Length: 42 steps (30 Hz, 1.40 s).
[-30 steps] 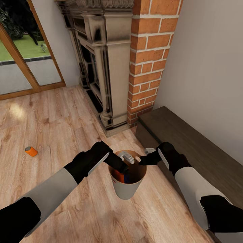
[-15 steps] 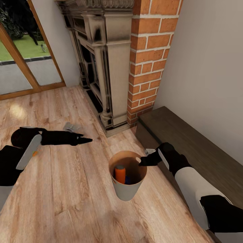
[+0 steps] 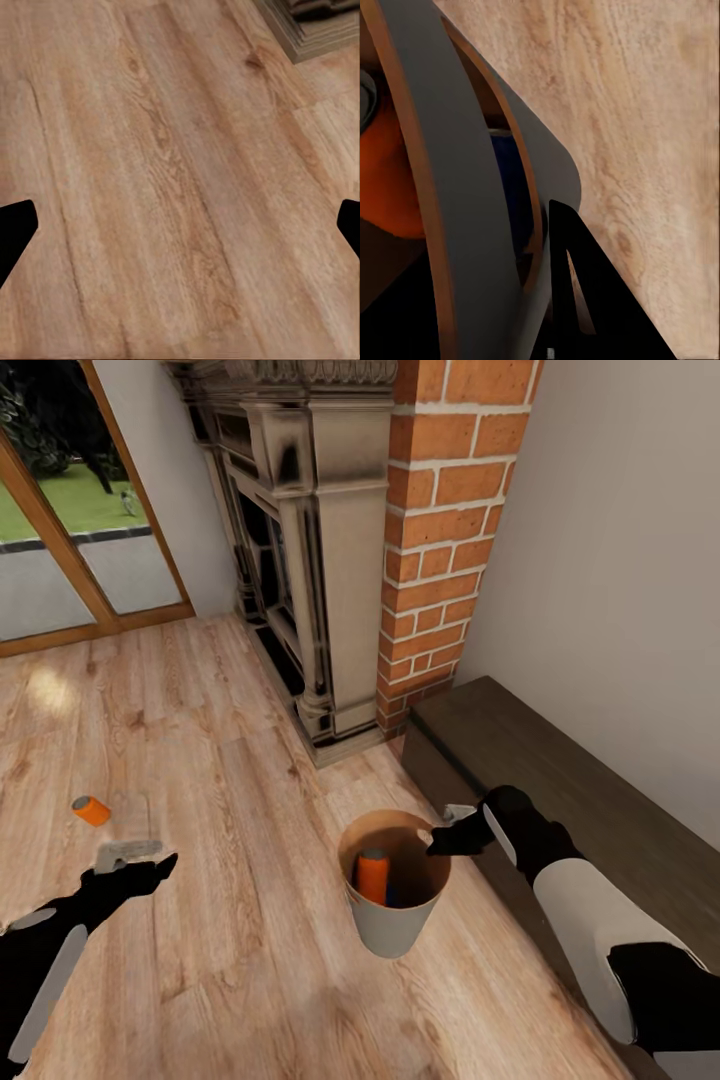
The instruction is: Put the three can of soda from the living room inside the tash can in the kitchen.
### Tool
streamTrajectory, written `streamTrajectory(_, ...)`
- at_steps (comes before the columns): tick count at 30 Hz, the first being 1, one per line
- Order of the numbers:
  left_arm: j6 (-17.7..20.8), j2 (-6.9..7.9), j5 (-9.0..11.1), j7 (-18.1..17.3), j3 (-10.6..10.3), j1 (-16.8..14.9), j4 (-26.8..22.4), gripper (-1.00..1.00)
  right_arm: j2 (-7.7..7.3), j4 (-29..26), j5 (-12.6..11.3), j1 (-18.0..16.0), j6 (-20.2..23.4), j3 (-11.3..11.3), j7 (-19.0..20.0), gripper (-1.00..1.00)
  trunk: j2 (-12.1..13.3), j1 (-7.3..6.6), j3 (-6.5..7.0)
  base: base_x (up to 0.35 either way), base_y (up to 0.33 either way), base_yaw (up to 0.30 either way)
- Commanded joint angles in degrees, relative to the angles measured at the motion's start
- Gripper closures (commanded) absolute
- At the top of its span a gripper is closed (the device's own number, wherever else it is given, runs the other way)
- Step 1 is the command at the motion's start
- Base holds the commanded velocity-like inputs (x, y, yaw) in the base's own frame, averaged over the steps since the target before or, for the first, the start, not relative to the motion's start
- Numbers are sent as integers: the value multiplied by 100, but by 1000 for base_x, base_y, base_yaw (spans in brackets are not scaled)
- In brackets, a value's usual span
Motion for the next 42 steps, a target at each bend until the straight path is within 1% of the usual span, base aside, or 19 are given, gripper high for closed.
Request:
streamTrajectory(1,-98,-21,0,34,2,98,-4,-100,-22,-1,-135,2,36,-3,17,100,0,0,1,130,0,0)
streamTrajectory(2,-249,-51,-1,77,5,241,-14,-100,-61,-2,-133,7,36,-2,16,100,0,0,1,138,0,0)
streamTrajectory(3,-256,-83,32,43,-28,257,19,-100,-74,34,187,5,-5,42,-11,100,0,0,0,0,0,0)
streamTrajectory(4,-255,-113,50,10,-60,257,52,-100,-72,63,230,8,7,69,-12,100,0,0,0,0,0,0)
streamTrajectory(5,-254,-110,50,1,-92,257,83,-100,-70,100,343,10,12,86,-12,100,0,0,0,0,0,0)
streamTrajectory(9,-254,-110,50,1,-220,257,209,-100,-70,120,1045,10,-64,86,-12,100,0,0,0,0,0,0)
streamTrajectory(12,-254,-110,50,1,-222,257,292,-100,-70,120,1455,10,-103,86,-12,100,0,0,0,0,0,0)
streamTrajectory(15,-254,-110,50,1,-222,257,292,-100,-70,120,1779,10,-121,86,-12,100,0,0,0,0,0,0)
streamTrajectory(20,-254,-108,50,2,-221,257,291,-100,-67,120,2177,12,-115,86,-12,100,0,0,0,0,0,0)
streamTrajectory(23,-330,-206,39,-96,-319,355,388,-100,-39,151,2358,11,-95,193,-8,100,0,0,0,0,0,0)
streamTrajectory(28,-372,-368,45,-256,-475,516,547,-100,-24,175,2498,10,-14,369,-5,100,0,0,0,0,0,0)
streamTrajectory(30,-377,-432,48,-320,-487,581,611,-100,-20,179,2540,10,21,437,-4,100,0,0,0,0,0,0)
streamTrajectory(31,-380,-571,49,-620,-493,850,689,-100,-23,180,375,10,36,558,-4,100,0,0,0,0,0,0)
streamTrajectory(42,-388,-582,38,-636,-499,863,698,-100,-48,166,379,10,36,570,-4,100,0,0,0,0,0,0)
